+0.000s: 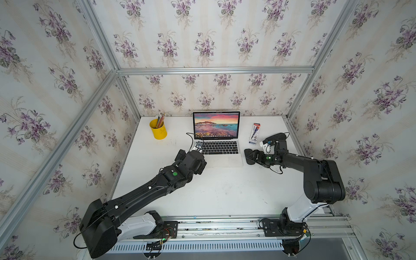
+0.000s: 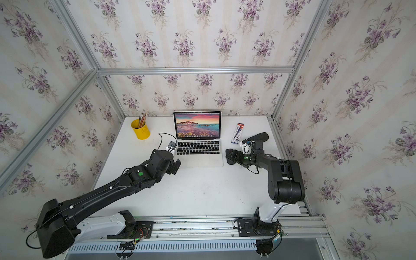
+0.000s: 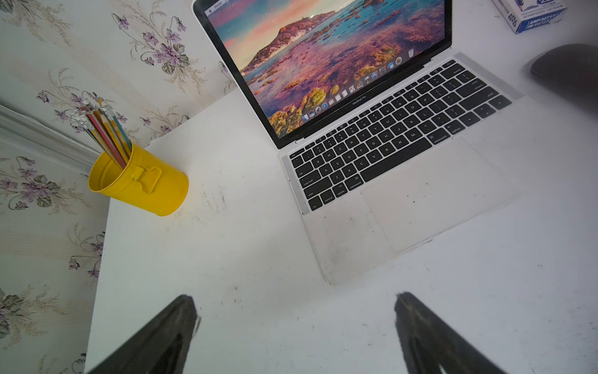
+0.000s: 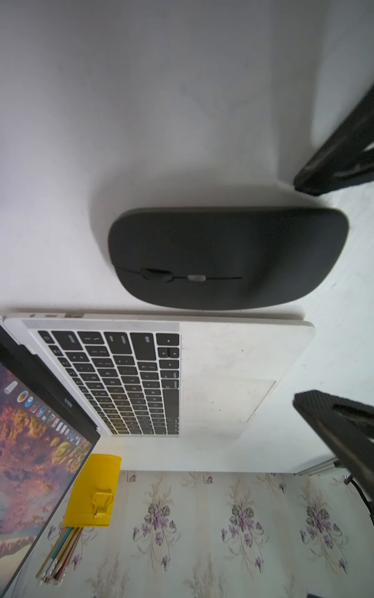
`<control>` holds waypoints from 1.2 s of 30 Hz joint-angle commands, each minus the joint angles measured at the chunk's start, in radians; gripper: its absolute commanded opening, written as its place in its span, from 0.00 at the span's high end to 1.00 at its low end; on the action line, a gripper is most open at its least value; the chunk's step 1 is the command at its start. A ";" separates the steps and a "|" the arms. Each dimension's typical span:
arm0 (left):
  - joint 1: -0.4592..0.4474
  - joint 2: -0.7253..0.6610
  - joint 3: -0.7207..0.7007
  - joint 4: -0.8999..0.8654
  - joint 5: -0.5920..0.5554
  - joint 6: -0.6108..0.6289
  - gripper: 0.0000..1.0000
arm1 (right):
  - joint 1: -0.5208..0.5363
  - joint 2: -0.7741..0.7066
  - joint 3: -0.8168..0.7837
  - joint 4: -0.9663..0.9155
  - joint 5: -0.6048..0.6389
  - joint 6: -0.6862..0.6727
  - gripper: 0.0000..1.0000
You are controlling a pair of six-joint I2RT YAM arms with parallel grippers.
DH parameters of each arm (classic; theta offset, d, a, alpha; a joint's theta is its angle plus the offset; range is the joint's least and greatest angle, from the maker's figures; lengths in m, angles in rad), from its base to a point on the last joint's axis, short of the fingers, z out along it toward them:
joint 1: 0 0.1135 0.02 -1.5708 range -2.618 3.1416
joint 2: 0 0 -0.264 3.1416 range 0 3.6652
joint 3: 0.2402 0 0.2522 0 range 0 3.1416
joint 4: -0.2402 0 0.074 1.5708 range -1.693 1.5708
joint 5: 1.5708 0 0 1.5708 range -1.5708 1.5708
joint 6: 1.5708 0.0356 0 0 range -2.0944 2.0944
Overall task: Remove the wireless mouse receiver from the laptop
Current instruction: Place the mouse at the center of the board, then reset both arms
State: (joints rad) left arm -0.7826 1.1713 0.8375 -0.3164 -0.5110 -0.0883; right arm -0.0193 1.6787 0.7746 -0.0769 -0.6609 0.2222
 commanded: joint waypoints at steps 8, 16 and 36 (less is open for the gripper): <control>0.025 -0.085 -0.069 0.110 -0.085 0.000 0.01 | -0.004 -0.111 0.025 -0.240 0.339 -0.051 0.00; 0.319 -0.238 -0.343 0.559 -0.188 0.033 0.01 | 0.013 -0.437 -0.200 0.379 0.640 -0.102 0.00; 0.668 0.359 -0.486 1.312 0.204 0.179 0.01 | 0.023 -0.152 -0.550 1.331 0.646 -0.187 0.00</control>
State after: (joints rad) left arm -0.1230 1.4693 0.3725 0.7734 -0.3836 0.0597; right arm -0.0002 1.5364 0.2028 1.2736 0.0132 0.0593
